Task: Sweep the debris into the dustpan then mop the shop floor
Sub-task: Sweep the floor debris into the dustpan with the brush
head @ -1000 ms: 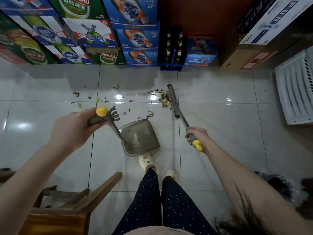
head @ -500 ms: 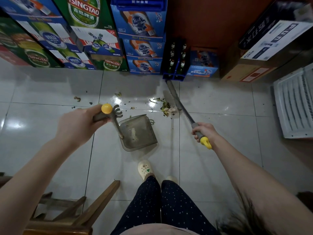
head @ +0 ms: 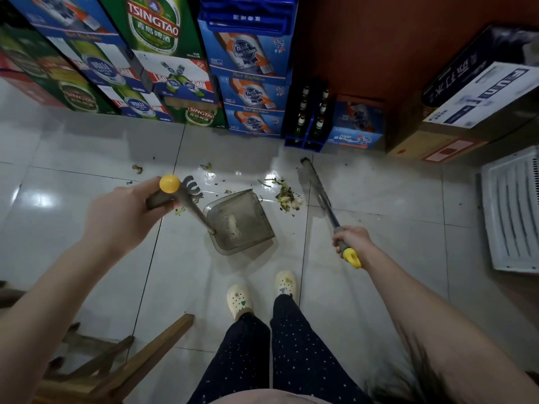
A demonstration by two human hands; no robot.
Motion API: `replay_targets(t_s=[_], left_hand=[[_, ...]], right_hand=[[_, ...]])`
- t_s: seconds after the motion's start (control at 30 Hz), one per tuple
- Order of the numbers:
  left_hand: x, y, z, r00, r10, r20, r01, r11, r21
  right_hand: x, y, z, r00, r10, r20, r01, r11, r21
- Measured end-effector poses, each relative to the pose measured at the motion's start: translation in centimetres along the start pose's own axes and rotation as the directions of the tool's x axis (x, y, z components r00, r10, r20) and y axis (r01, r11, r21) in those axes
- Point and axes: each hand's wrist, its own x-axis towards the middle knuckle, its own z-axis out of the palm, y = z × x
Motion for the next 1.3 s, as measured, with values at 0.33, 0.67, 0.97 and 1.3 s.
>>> replay_targets(t_s=[0.33, 0.67, 0.97, 1.3], left_hand=[[-1.4, 1.5, 0.8, 0.981, -0.195, -0.009, 0.195, 0.981, -0.001], [-3.6, 0.3, 1.4, 0.934, -0.358, -0.008, 0.358, 0.933, 0.024], [-4.0, -4.7, 0.5, 0.914, -0.4, -0.073, 0.4, 0.916, -0.004], [-4.7, -14.8, -4.2, 0.829, -0.544, -0.131, 0.531, 0.838, -0.123]], right_hand=[[2.8, -2.6, 1.4, 0.993, 0.051, 0.111, -0.037, 0.991, -0.131], [1.7, -6.3, 3.2, 0.981, -0.074, 0.178, 0.132, 0.931, -0.342], [-0.1, -8.4, 8.3, 0.933, -0.124, 0.338, 0.305, 0.771, -0.559], [-4.8, -13.1, 23.3, 0.848, -0.114, 0.517, 0.477, 0.586, -0.654]])
